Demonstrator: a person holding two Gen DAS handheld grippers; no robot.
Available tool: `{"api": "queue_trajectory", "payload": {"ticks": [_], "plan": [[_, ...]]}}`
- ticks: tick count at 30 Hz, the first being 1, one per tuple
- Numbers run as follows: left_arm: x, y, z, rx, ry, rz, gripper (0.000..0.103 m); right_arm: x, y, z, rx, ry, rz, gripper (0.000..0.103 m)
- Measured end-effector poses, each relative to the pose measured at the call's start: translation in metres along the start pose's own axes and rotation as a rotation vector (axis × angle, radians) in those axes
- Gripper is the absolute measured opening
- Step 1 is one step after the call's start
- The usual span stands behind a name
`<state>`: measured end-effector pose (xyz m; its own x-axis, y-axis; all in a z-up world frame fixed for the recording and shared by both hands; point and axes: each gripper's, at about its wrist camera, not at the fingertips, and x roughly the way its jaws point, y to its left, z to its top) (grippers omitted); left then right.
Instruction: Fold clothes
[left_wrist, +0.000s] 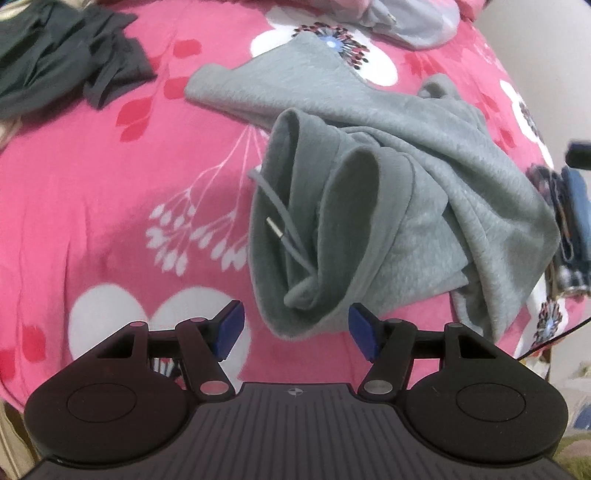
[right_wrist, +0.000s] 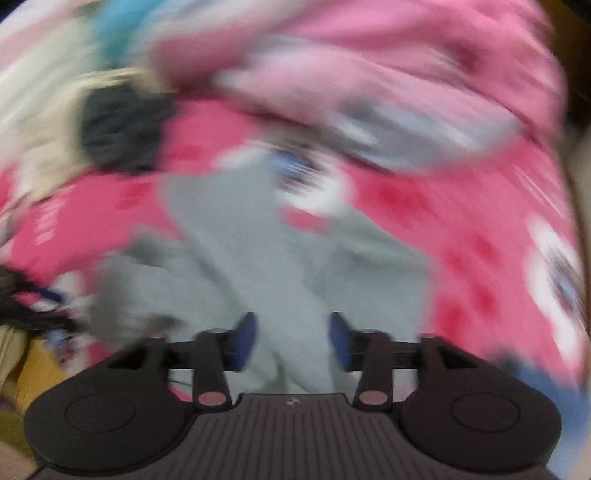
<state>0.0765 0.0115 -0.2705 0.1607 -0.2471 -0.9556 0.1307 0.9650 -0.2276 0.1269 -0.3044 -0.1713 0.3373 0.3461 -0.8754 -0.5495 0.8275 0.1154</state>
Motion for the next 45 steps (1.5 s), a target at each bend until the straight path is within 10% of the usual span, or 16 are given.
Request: {"api": "queue_trajectory", "payload": {"ticks": [9, 16, 30, 45], "plan": [[-0.018, 0.031, -0.021, -0.277, 0.044, -0.109, 0.063, 0.128, 0.111, 0.031, -0.634, 0.156, 0.287, 0.087], [-0.011, 0.048, -0.041, -0.501, 0.073, -0.286, 0.067, 0.142, 0.1, 0.025, -0.514, 0.289, 0.363, 0.026], [0.036, 0.014, -0.057, -0.501, 0.213, -0.453, 0.079, 0.11, 0.14, -0.105, -0.606, 0.397, 0.354, 0.025], [0.046, 0.01, -0.061, -0.548, 0.155, -0.465, 0.09, 0.06, 0.173, -0.107, -0.694, 0.237, 0.387, 0.041]]}}
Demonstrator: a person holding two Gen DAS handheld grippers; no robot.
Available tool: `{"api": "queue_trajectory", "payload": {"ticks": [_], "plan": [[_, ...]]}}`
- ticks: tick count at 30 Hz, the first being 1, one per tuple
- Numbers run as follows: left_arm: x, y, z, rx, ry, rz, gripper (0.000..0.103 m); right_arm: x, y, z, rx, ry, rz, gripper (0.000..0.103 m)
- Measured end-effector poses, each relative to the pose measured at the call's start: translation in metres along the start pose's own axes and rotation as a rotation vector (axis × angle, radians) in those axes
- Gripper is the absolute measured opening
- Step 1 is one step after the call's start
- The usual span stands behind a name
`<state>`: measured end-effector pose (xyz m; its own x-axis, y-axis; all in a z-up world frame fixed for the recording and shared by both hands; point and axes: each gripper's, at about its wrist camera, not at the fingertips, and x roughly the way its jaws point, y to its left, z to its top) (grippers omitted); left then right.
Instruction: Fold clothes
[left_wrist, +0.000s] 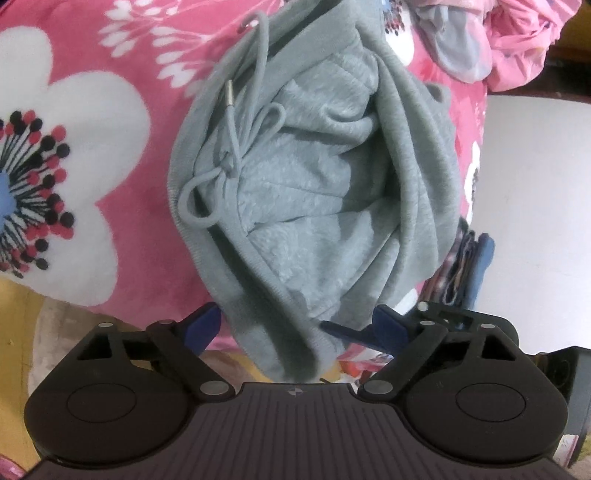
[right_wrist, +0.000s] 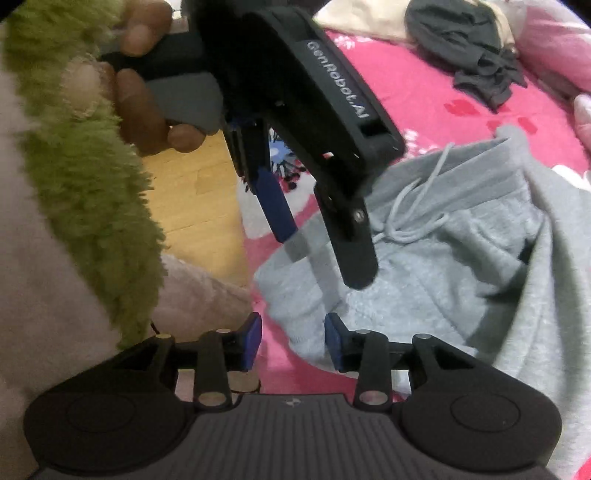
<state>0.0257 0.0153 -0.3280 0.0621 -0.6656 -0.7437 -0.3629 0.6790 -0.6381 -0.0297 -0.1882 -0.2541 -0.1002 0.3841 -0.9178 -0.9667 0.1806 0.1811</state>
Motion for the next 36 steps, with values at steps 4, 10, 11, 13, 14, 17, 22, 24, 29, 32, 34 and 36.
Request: {"api": "queue_trajectory", "payload": {"ticks": [4, 10, 11, 13, 14, 17, 22, 24, 29, 32, 34, 36], "plan": [[0.011, 0.005, -0.001, -0.015, 0.003, 0.048, 0.083, -0.013, -0.005, -0.006, 0.027, -0.001, 0.008, 0.04], [0.025, 0.009, -0.001, -0.017, -0.003, 0.099, 0.066, -0.053, -0.065, -0.011, 0.229, -0.036, -0.06, 0.041], [0.027, 0.008, -0.001, -0.009, -0.009, 0.103, 0.062, -0.056, -0.08, -0.008, 0.266, -0.055, -0.082, 0.041], [0.029, 0.006, -0.002, 0.009, -0.02, 0.114, 0.057, -0.058, -0.107, 0.005, 0.284, -0.101, -0.139, 0.041], [0.029, 0.005, -0.003, 0.019, -0.024, 0.122, 0.055, -0.055, -0.115, 0.015, 0.243, -0.117, -0.174, 0.042], [0.029, 0.003, -0.005, 0.048, -0.038, 0.146, 0.053, -0.032, -0.135, 0.048, 0.051, -0.13, -0.236, 0.059], [0.03, 0.004, -0.01, 0.055, -0.057, 0.174, 0.056, 0.026, -0.17, 0.094, -0.205, -0.069, -0.243, 0.067], [0.031, 0.004, -0.012, 0.065, -0.067, 0.175, 0.053, 0.047, -0.178, 0.107, -0.244, -0.017, -0.177, 0.068], [0.024, -0.001, -0.019, 0.124, -0.121, 0.173, 0.018, 0.077, -0.178, 0.122, -0.243, 0.129, -0.048, 0.043], [0.01, -0.002, -0.022, 0.127, -0.168, 0.177, 0.014, 0.056, -0.175, 0.118, -0.187, 0.058, -0.081, 0.02], [-0.008, -0.003, -0.024, 0.142, -0.2, 0.172, 0.012, 0.032, -0.17, 0.114, -0.14, -0.014, -0.126, 0.018], [-0.026, -0.005, -0.025, 0.16, -0.232, 0.166, 0.011, 0.001, -0.161, 0.108, -0.098, -0.091, -0.189, 0.018]]}}
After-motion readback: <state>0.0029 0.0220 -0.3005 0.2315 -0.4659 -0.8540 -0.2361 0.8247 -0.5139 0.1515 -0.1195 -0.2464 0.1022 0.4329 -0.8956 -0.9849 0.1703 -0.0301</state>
